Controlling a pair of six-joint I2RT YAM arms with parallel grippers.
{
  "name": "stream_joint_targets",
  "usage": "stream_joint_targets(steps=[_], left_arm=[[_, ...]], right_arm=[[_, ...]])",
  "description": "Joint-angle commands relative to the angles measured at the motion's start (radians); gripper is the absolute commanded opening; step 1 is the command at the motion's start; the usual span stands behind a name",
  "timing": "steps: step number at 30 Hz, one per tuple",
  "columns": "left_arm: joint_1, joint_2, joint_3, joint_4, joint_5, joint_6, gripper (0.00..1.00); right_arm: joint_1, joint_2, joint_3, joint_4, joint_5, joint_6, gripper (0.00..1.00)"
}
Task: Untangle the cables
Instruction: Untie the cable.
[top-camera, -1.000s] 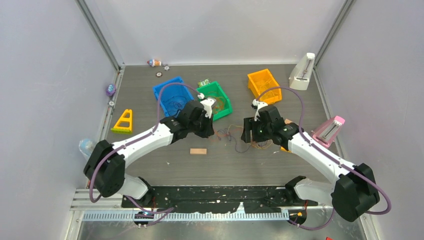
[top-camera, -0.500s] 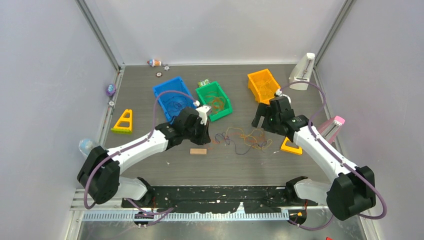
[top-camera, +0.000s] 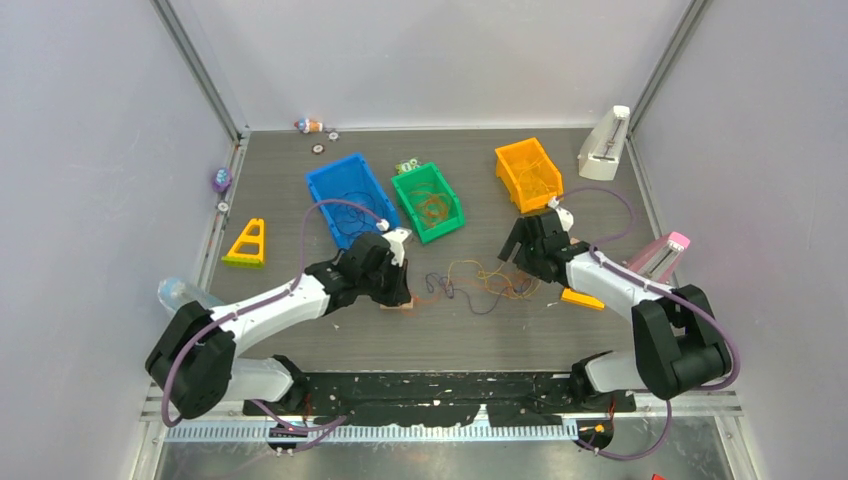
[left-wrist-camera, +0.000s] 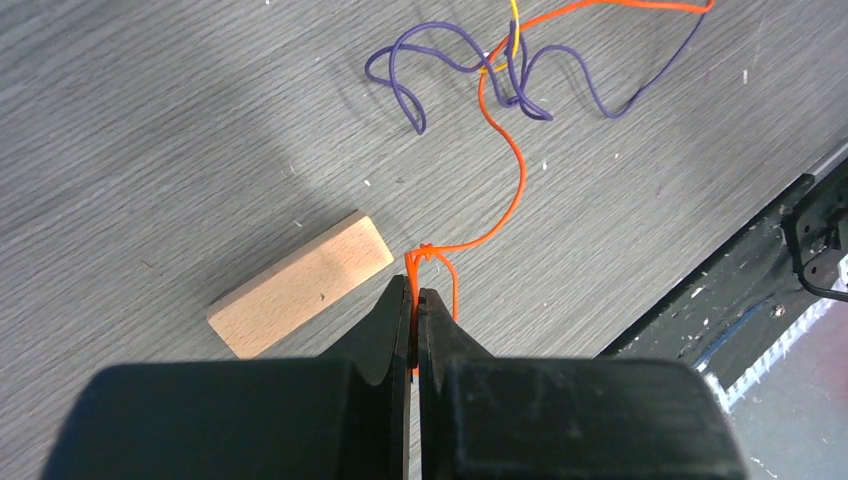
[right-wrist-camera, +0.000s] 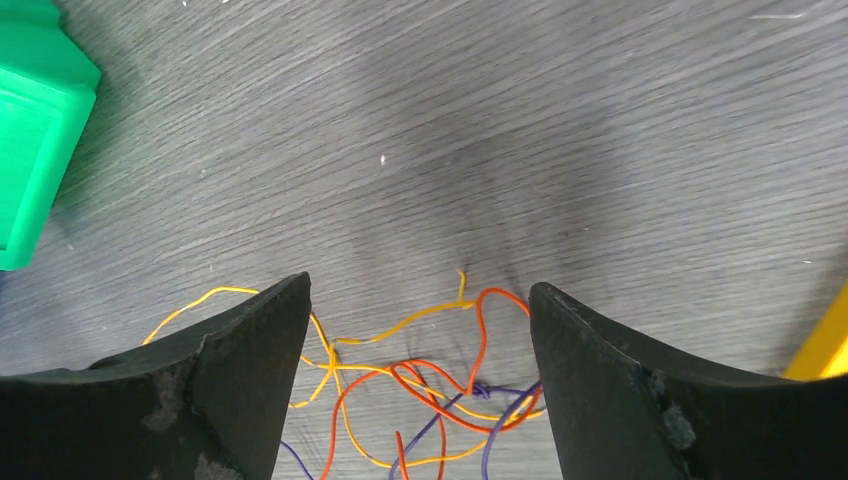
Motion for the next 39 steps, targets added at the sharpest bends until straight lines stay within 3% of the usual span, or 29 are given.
stream_joint_targets(steps=[1, 4, 6, 7, 8, 9, 11, 17, 25, 29, 34, 39], left_arm=[[0.002, -0.064, 0.006, -0.008, 0.010, 0.022, 0.00], [0.002, -0.078, 0.011, -0.033, -0.010, 0.040, 0.00], [0.002, -0.088, 0.013, -0.053, -0.018, 0.045, 0.00], [0.002, -0.098, 0.008, -0.056, -0.024, 0.045, 0.00], [0.002, -0.108, 0.002, -0.057, -0.032, 0.045, 0.00], [0.002, -0.120, -0.006, -0.059, -0.045, 0.045, 0.00], [0.004, -0.146, -0.022, -0.070, -0.078, 0.044, 0.00], [0.027, -0.289, -0.069, -0.175, -0.292, -0.023, 0.00], [0.189, -0.685, -0.108, -0.332, -0.452, -0.087, 0.00], [0.217, -0.824, -0.063, -0.422, -0.533, -0.113, 0.00], [0.222, -0.913, 0.025, -0.517, -0.619, -0.104, 0.00], [0.222, -0.959, 0.050, -0.536, -0.630, -0.082, 0.00]], right_arm=[[0.015, 0.010, -0.054, 0.190, -0.040, 0.048, 0.79], [0.043, 0.011, -0.056, 0.177, -0.055, 0.039, 0.70], [0.054, -0.008, -0.066, 0.178, -0.060, 0.028, 0.48], [0.055, -0.026, -0.068, 0.169, -0.054, 0.025, 0.29], [0.055, -0.036, -0.067, 0.160, -0.033, 0.007, 0.23], [0.055, -0.055, -0.060, 0.139, -0.015, -0.003, 0.11], [0.055, -0.085, -0.040, 0.091, 0.047, -0.034, 0.06], [0.045, -0.176, 0.050, -0.042, 0.231, -0.111, 0.06], [-0.050, -0.258, 0.152, -0.201, 0.406, -0.058, 0.09], [-0.143, -0.326, 0.164, -0.219, 0.390, -0.029, 0.15], [-0.215, -0.346, 0.150, -0.215, 0.260, -0.029, 0.06], [-0.221, -0.356, 0.106, -0.195, 0.235, -0.008, 0.05]])
